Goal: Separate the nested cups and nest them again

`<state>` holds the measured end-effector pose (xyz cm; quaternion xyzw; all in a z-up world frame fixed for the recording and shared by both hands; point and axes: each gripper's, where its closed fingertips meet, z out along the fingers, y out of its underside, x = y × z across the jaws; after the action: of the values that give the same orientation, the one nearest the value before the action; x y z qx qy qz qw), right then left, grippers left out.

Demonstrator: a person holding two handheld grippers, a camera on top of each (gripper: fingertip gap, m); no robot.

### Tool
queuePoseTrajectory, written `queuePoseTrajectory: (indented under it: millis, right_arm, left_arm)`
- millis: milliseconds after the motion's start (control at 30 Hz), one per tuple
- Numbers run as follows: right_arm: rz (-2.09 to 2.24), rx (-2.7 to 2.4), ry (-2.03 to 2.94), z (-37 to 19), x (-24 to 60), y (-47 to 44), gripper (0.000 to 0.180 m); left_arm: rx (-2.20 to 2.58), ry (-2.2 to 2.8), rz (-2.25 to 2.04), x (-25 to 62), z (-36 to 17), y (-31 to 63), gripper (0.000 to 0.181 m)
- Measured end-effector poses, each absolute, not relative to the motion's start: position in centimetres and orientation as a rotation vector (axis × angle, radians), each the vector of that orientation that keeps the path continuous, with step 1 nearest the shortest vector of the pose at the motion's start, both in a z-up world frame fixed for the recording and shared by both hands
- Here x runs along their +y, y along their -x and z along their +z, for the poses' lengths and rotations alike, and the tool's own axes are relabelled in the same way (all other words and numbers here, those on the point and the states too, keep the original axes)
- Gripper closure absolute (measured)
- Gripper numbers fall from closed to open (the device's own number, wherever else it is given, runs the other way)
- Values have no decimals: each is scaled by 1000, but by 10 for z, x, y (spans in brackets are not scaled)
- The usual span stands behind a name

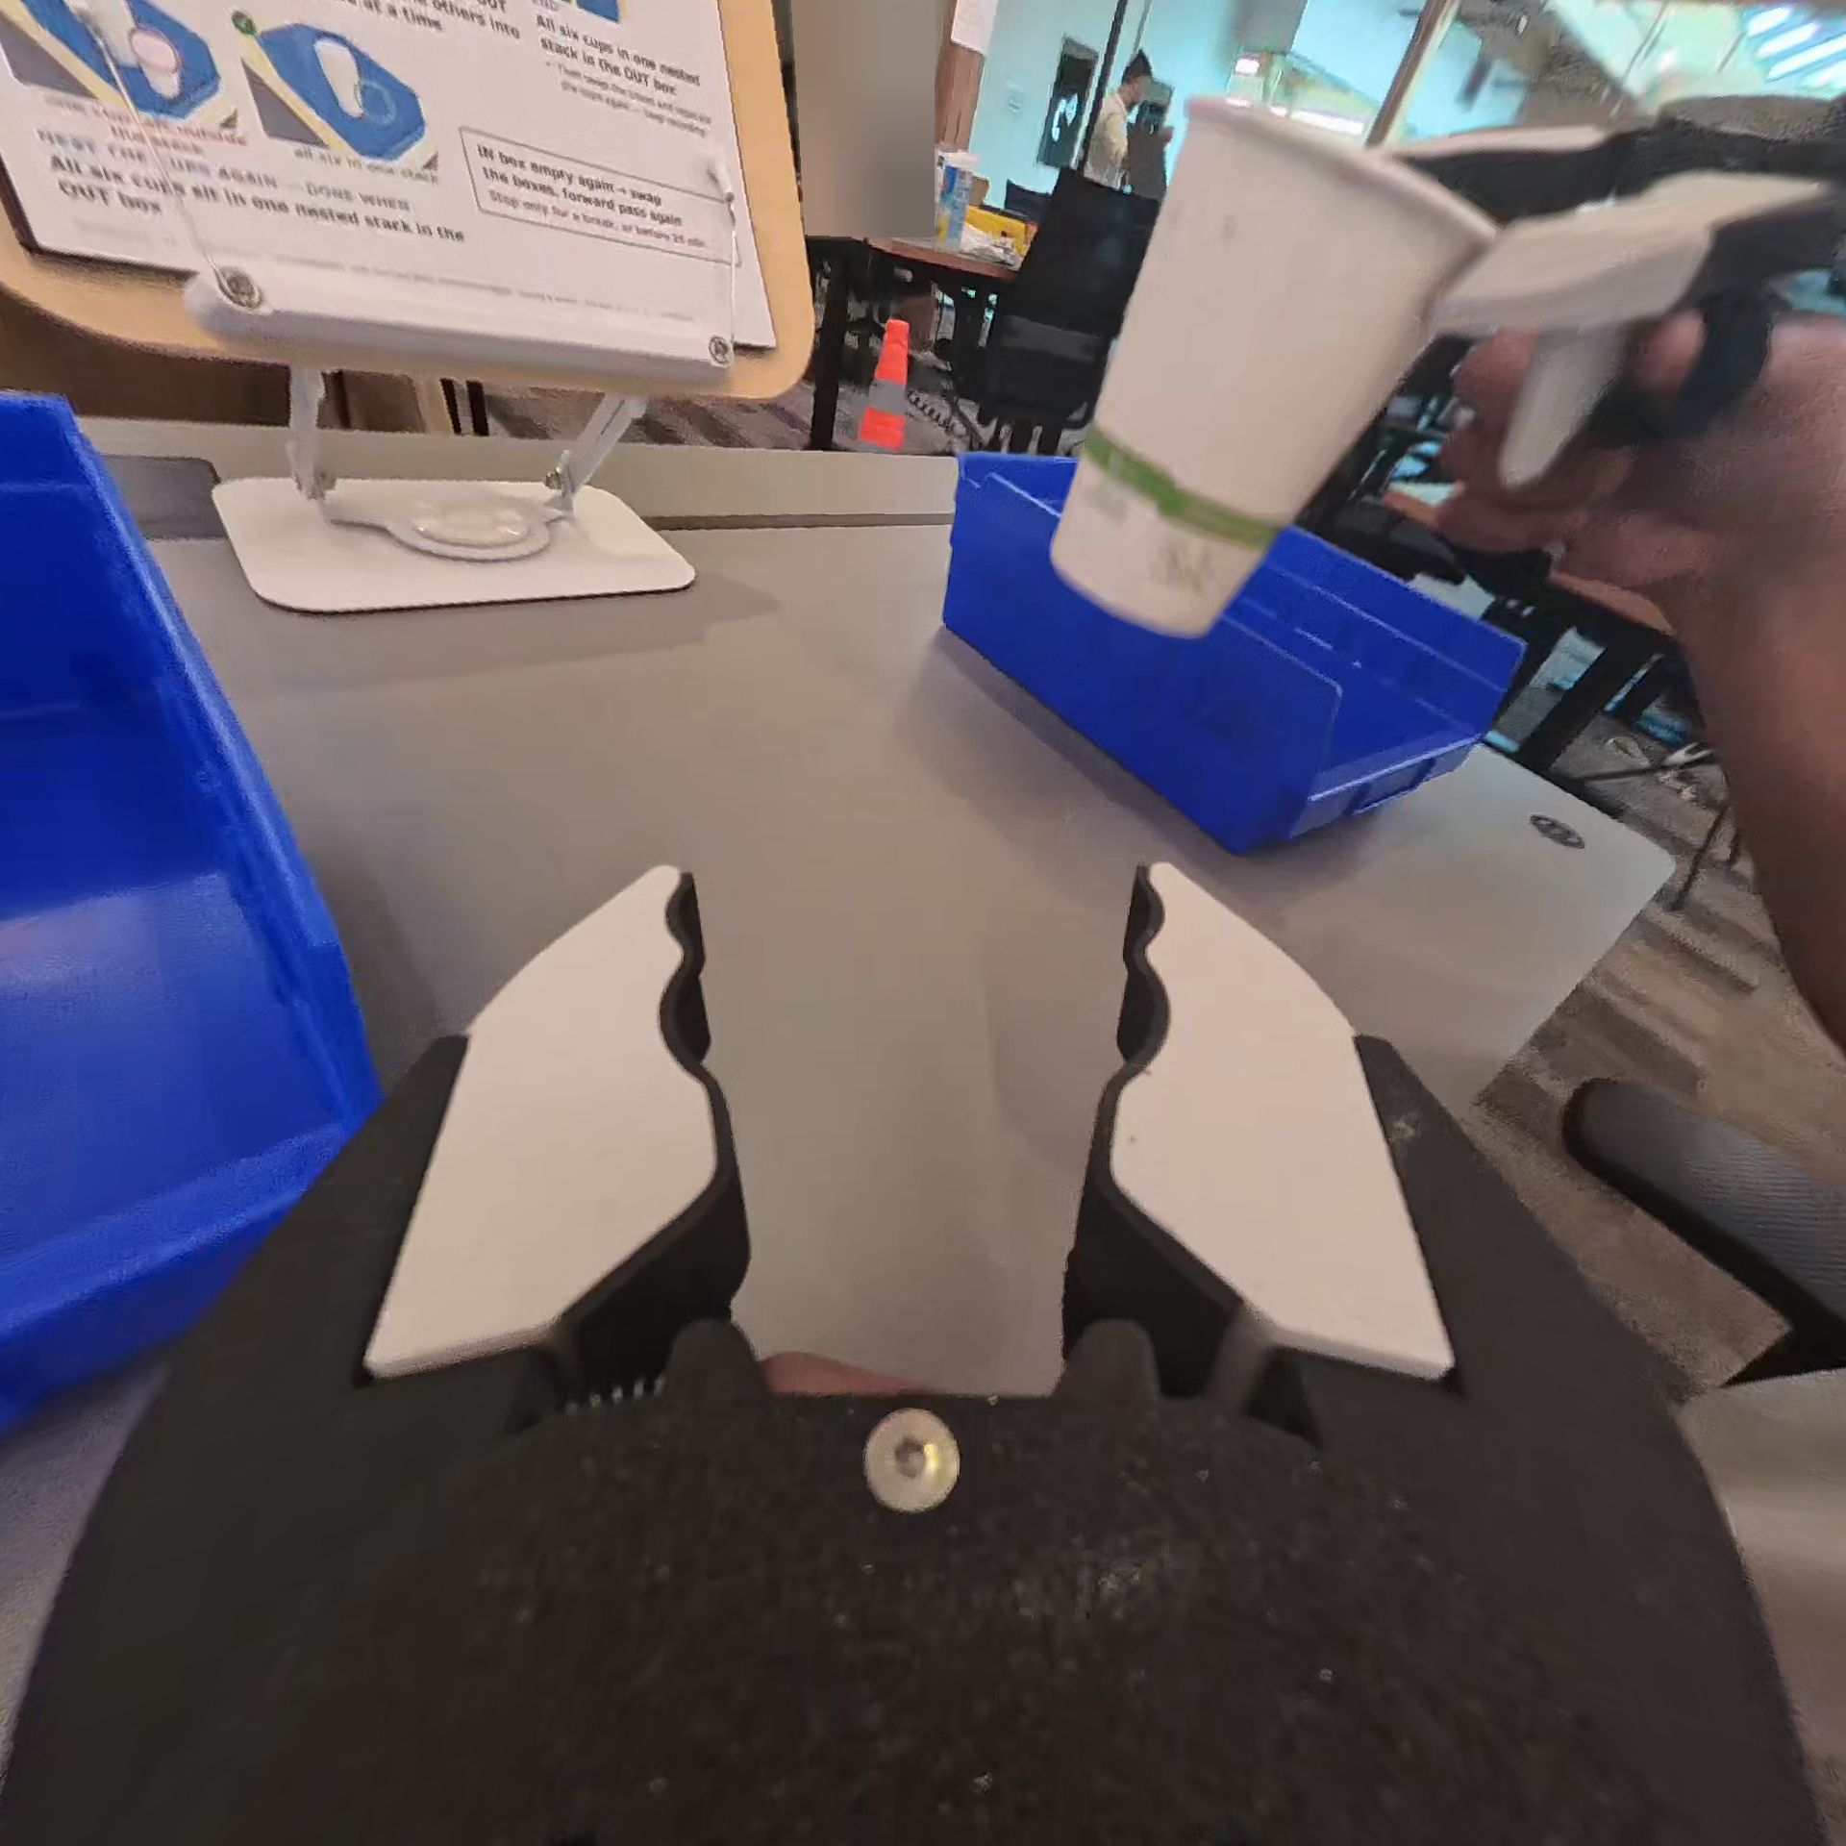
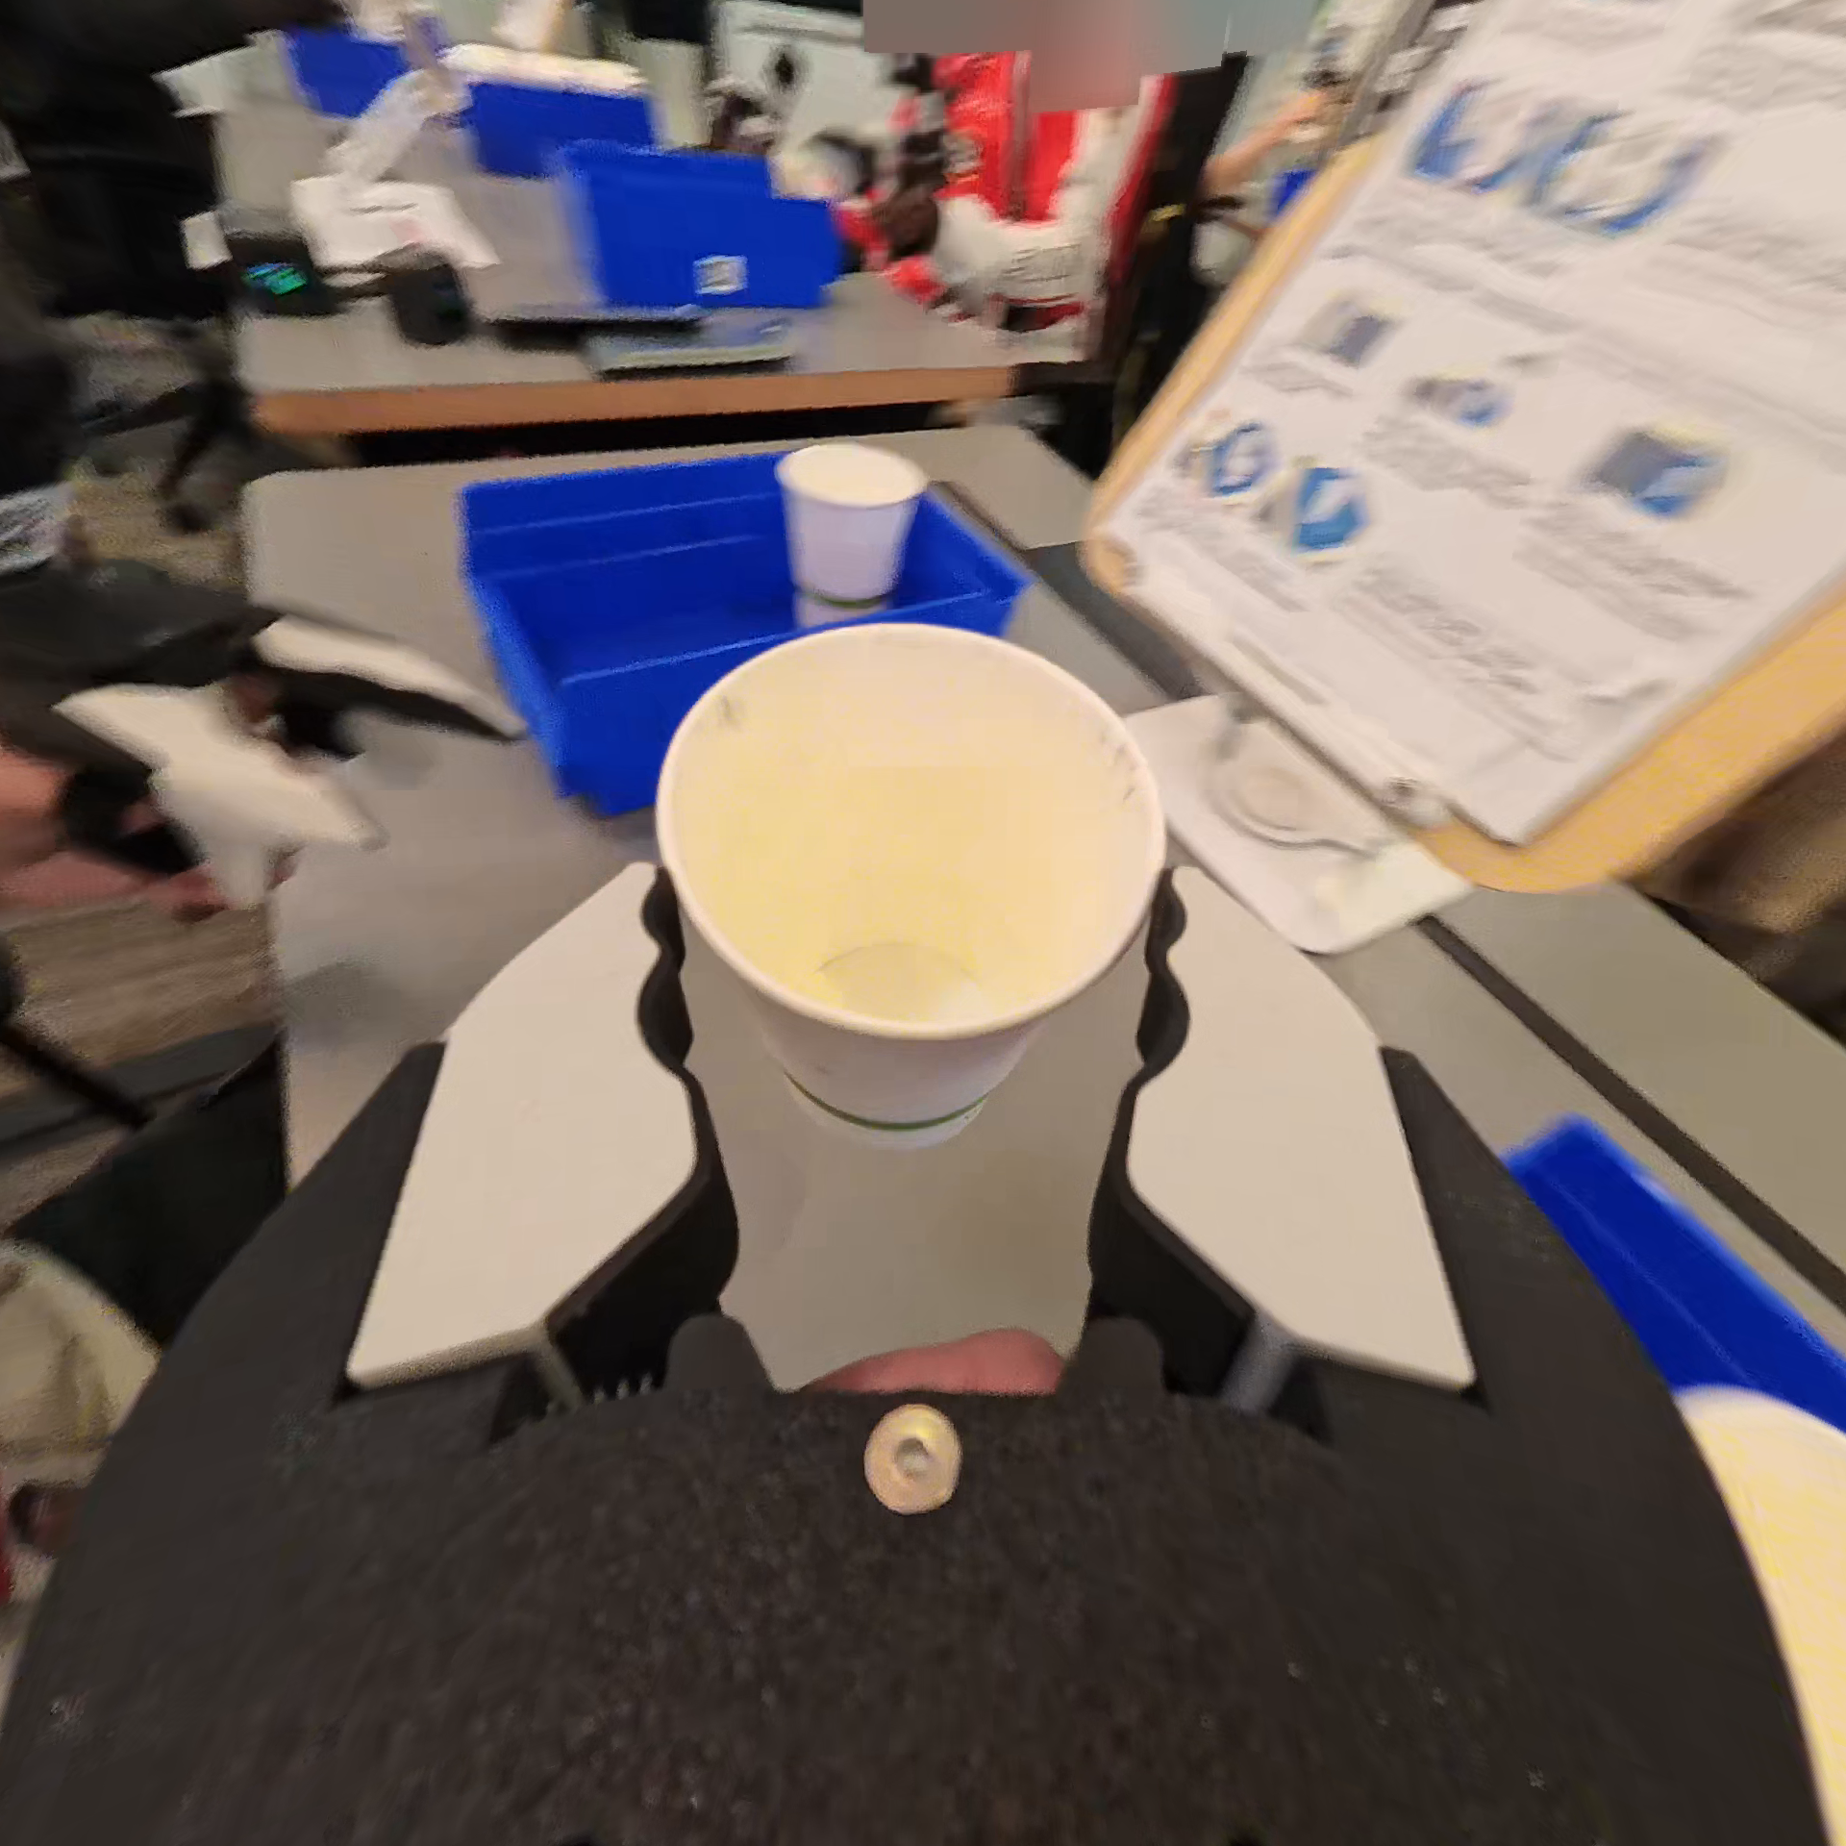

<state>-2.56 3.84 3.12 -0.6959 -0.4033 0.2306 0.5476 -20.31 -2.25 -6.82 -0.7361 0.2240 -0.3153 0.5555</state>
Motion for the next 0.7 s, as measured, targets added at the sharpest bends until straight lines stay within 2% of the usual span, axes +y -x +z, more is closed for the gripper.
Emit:
queuePoseTrajectory:
  millis: [167,333,700]
  right_arm:
    - [218,-539,1752,75,94,-95,91]
    - [60,-316,1849,64,124,-185,91]
    - [115,-264,2003,-7,147,-201,90]
  left_arm:
    - [487,1728,-777,-35,-79,199,102]
    - [521,1723,-798,-38,-77,194,102]
    - [563,1758,-822,-44,-89,188,101]
